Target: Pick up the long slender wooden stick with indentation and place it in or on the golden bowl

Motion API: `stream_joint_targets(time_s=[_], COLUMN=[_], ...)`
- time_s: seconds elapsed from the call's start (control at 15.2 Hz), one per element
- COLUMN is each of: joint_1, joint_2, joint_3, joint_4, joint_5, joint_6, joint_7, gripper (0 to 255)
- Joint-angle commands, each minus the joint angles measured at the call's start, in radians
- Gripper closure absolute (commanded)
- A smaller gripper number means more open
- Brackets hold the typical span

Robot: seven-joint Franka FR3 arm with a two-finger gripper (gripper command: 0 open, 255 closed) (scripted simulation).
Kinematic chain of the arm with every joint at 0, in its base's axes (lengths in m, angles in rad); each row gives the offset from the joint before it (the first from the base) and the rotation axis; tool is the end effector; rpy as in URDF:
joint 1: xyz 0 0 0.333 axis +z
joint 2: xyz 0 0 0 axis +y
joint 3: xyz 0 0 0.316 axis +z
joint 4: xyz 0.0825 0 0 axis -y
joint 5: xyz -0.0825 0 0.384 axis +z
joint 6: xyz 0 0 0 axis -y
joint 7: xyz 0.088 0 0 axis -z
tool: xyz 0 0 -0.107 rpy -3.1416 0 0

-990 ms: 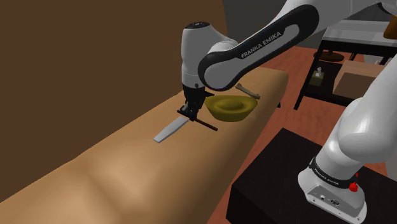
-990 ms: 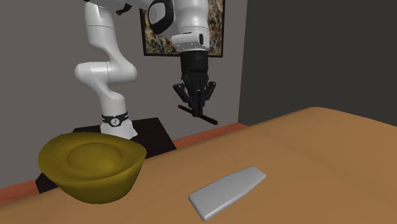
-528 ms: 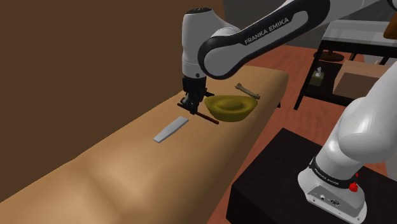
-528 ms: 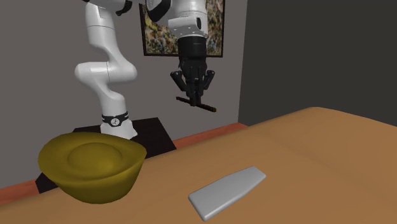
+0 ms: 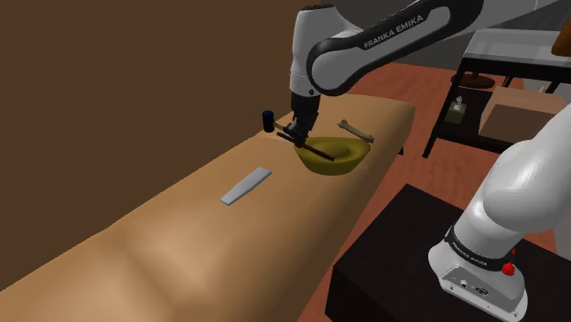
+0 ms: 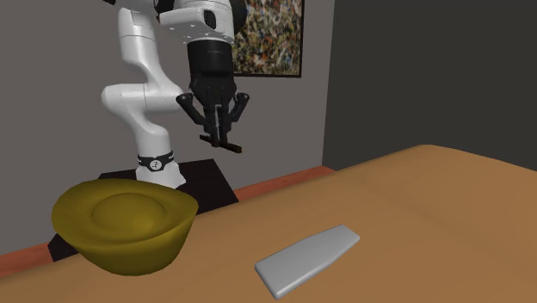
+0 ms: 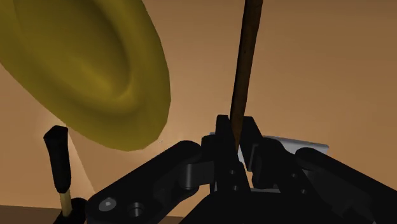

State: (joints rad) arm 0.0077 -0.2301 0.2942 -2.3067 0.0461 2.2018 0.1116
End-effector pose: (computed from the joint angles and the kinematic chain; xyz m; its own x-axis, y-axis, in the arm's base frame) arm 0.4624 0.1497 0.4455 0.9799 0.1607 0.1186 0.1603 -0.9870 0.0129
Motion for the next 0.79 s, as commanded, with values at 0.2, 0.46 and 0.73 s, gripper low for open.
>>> stream_joint_targets(time_s=[0.2, 0.46, 0.73], joint_1=[-0.048, -0.088, -0.121], joint_2=[-0.041, -0.049, -0.037], joint_3=[-0.091, -0.161, -0.215], joint_4=[-0.044, -0.051, -0.052], joint_5=[0.006, 0.0, -0.006], joint_6=[0.001, -0.002, 0.009], joint_7=[-0.144, -0.25, -0.333], gripper=[255, 255, 255])
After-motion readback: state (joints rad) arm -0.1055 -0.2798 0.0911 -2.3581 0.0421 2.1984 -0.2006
